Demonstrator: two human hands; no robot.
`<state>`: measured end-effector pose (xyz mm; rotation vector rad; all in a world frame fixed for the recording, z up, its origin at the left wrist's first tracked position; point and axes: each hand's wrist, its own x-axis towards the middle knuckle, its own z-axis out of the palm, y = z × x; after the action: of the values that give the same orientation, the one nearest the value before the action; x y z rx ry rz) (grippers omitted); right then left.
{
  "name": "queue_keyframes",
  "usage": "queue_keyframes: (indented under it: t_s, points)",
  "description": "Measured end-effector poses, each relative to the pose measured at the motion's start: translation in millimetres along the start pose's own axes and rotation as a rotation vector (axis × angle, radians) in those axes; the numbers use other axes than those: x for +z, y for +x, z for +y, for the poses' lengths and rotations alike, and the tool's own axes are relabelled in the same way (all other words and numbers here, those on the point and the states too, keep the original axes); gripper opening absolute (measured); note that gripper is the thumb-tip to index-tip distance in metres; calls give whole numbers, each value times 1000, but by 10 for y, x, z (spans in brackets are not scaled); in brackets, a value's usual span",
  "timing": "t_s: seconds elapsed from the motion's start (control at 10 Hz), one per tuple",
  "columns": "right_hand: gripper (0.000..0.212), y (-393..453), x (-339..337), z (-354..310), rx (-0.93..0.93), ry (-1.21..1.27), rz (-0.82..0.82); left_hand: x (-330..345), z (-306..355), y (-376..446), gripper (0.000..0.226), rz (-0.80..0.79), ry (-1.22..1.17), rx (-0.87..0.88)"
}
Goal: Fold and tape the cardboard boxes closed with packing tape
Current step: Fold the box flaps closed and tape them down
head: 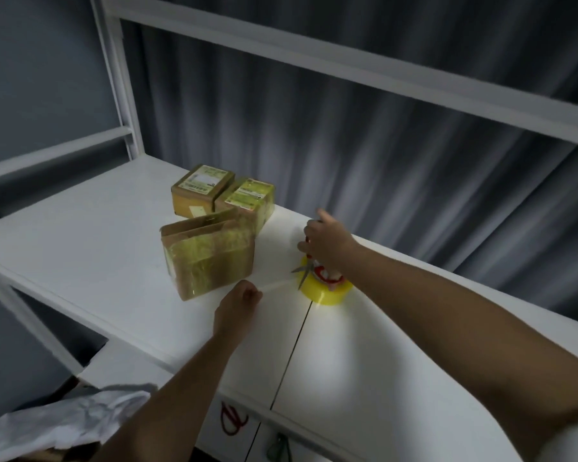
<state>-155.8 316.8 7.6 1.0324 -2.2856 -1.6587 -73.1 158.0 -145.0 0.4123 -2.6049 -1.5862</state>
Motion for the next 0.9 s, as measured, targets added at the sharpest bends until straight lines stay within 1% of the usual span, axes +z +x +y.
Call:
queue_keyframes:
  t_s: [0.1,0.2,0.3,0.4,0.5,0.6,0.7,0.8,0.9]
  points:
    - [37,155,-8,-122,-41,98,23,1,3,-18,9,6,25,11]
    - [40,425,1,-374,31,6,-76,7,-9,-22,9,21,30,6]
    - [92,209,35,-460,752,-278,-26,-13,1,-17,9,24,50,25]
    - [42,-9,260,-488,-30,589,369,-72,40,-4,8,63,80,36]
    - [46,-283,7,-702,260,1005,-35,-160,103,-47,12,120,94,60]
    - [17,-462,11,-1063,272,835,-78,-300,186,-89,15,185,95,151]
    - [19,-649,271,-1260,351,1081,-108,-462,310,-126,11,184,46,238]
    - [15,-753,255,-1312,477,1347,79,-567,455,-225,9,173,0,287]
    - [39,-648,-8,-1210,644,2129,304,-647,562,-329,12,155,-120,286]
